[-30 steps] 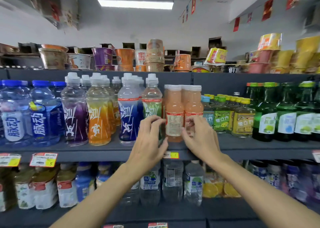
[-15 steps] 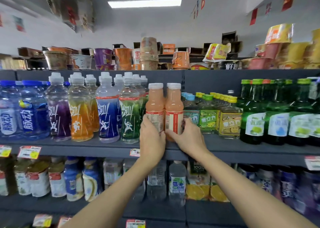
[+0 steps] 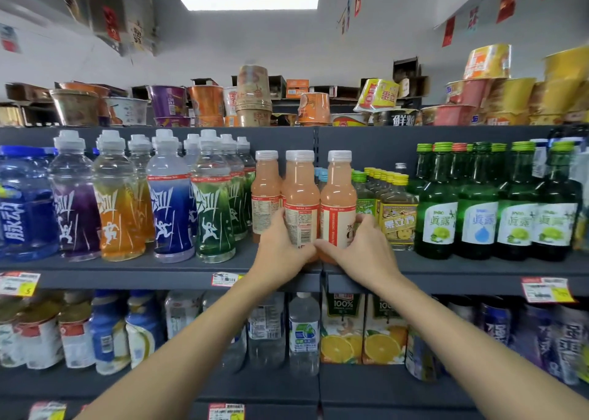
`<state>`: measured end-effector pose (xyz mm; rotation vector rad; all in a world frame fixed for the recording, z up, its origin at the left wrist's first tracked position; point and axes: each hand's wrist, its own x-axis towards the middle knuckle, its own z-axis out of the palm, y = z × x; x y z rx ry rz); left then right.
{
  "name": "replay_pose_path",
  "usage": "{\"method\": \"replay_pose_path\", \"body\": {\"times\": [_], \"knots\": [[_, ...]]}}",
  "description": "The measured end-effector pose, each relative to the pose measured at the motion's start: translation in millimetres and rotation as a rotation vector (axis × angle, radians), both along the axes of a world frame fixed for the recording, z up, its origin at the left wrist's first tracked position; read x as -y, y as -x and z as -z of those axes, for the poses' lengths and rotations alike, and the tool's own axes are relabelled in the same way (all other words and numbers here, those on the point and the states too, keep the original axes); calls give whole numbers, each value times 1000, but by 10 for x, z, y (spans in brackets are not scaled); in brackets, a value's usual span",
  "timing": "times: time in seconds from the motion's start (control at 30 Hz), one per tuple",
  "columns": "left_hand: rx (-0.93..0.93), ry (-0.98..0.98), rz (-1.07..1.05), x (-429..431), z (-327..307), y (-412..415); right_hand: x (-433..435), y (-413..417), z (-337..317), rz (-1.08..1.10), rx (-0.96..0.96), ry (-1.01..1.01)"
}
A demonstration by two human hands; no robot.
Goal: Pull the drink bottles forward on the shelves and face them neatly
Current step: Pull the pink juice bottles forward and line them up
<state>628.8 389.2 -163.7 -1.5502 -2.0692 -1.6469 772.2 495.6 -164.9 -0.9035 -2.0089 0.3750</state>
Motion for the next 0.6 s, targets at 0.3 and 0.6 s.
{"method": "replay_pose_path", "body": {"times": [0.3,0.6], "knots": [[-12,88,94,-127,-99,-11,-114,-278,-20,-143,-45,91],[67,115,190,-195,-59,-128,-218,-485,71,-124,-7,16]]}}
